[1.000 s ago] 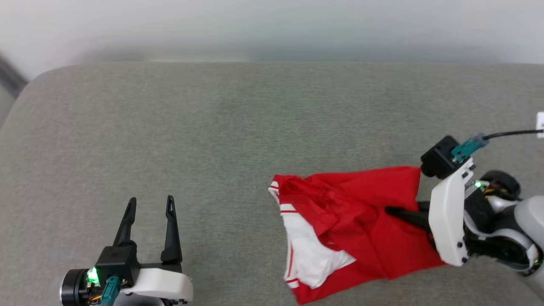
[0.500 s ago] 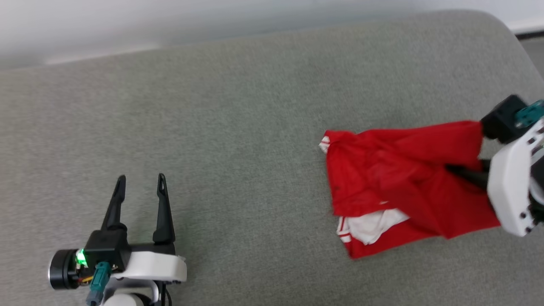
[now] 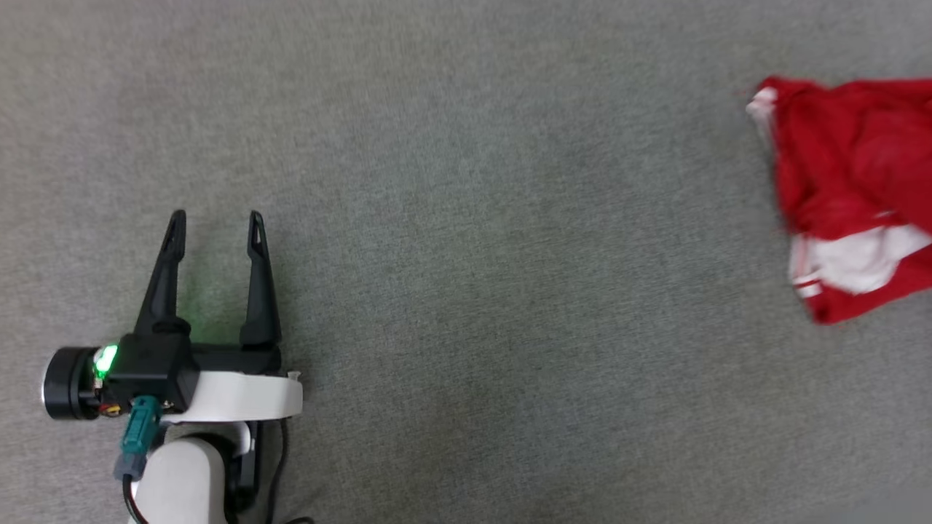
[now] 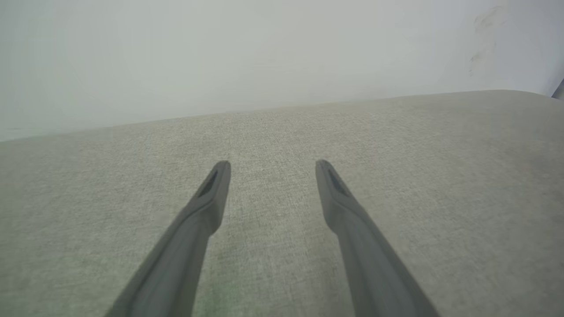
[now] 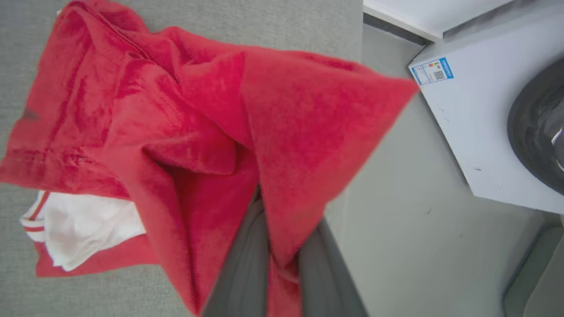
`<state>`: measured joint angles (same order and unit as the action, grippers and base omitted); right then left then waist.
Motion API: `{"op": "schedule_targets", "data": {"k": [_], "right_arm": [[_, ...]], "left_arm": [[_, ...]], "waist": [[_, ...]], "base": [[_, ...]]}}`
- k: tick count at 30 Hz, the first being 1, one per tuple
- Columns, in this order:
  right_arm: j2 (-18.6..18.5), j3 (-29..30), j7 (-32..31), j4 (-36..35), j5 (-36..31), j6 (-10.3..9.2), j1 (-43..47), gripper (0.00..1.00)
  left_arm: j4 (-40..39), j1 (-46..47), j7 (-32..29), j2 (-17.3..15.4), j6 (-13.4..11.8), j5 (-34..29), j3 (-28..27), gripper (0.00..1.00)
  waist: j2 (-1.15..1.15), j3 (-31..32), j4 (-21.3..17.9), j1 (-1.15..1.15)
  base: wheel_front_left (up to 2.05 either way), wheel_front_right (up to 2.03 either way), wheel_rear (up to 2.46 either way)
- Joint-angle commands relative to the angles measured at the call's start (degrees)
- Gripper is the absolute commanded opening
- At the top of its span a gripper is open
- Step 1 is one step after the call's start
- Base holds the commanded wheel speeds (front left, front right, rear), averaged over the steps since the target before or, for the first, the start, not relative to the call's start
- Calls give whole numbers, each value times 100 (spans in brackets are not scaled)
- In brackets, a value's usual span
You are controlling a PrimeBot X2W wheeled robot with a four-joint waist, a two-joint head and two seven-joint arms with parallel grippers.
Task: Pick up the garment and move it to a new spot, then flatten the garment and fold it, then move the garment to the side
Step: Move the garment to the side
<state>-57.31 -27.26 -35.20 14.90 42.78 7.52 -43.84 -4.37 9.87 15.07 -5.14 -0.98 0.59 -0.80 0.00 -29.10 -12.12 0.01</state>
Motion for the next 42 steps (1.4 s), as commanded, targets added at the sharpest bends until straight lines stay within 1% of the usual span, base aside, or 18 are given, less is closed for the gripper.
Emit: {"op": "schedule_targets", "data": {"k": [1, 5, 6, 8, 11, 12, 13, 16, 20, 24, 27, 29, 32, 36, 39, 42], "right_arm": [[156, 131, 33, 153, 18, -6, -125, 0], [418, 559, 217, 843, -366, -7, -332, 0], [706, 689, 255, 1207, -571, -6, -356, 0], [897, 783, 180, 1413, -607, -5, -346, 0], [971, 913, 324, 1640, -898, -6, -396, 0], [1003, 932, 360, 1714, -986, -5, -399, 36], [1028, 951, 402, 1790, -1081, -5, -396, 100], [1024, 1051, 522, 1913, -1306, -5, -349, 100], [975, 1166, 1054, 1761, -1635, -6, -315, 100], [1169, 1328, 1620, 1483, -1878, -6, -177, 100], [1403, 1635, 2290, 1214, -2126, -6, -71, 100], [1631, 1856, 2805, 1046, -2387, -6, 90, 100], [2067, 2252, 3598, 717, -2749, -6, 308, 100], [2722, 2535, 4565, 227, -3301, -6, 818, 100], [3238, 2625, 4878, -136, -3488, -6, 1222, 100], [3698, 2621, 4992, -494, -3598, -6, 1661, 100]], "left_arm": [[-48, 78, 12, -46, 18, -33, -15, 100], [-122, 185, 12, -87, 11, -41, -43, 100], [-123, 214, 7, -111, 6, -32, -65, 100], [-112, 192, 5, -116, -14, -18, -97, 100], [-89, 138, -3, -98, -34, 9, -102, 100], [-80, 121, -3, -85, -37, 17, -93, 100], [-71, 98, -3, -71, -41, 26, -85, 100], [-36, 32, 9, -25, -51, 57, -59, 100], [30, -175, 12, 37, -100, 94, -50, 100], [64, -435, 12, 96, -152, 120, -77, 100], [65, -643, 11, 128, -201, 156, -75, 100], [73, -776, 11, 141, -223, 162, -63, 100], [103, -921, 11, 157, -232, 206, -75, 100], [123, -1075, 11, 182, -253, 207, -44, 100], [143, -1155, 12, 192, -267, 209, -46, 100], [189, -1214, 12, 201, -263, 202, -28, 100]], "waist": [[0, -319, 67, -1], [0, -569, 108, -1], [0, -637, 128, -1], [0, -622, 123, -1], [0, -497, 124, -1], [0, -434, 130, -1], [0, -354, 137, -1], [0, -39, 190, -1], [0, 443, 271, -1], [0, 914, 360, -1], [0, 1222, 465, -1], [0, 1394, 539, -1], [0, 1599, 641, -1], [0, 1824, 781, -1], [0, 1961, 882, -1], [0, 2074, 979, -1]], "base": [[0, 0, 0], [0, 0, 0], [0, 0, 0], [0, 0, 0], [0, 0, 0], [0, 0, 0], [0, 0, 0], [0, 0, 0], [0, 0, 0], [0, 0, 0], [0, 0, 0], [0, 0, 0], [0, 0, 0], [0, 0, 0], [0, 0, 0], [0, 0, 0]]}}
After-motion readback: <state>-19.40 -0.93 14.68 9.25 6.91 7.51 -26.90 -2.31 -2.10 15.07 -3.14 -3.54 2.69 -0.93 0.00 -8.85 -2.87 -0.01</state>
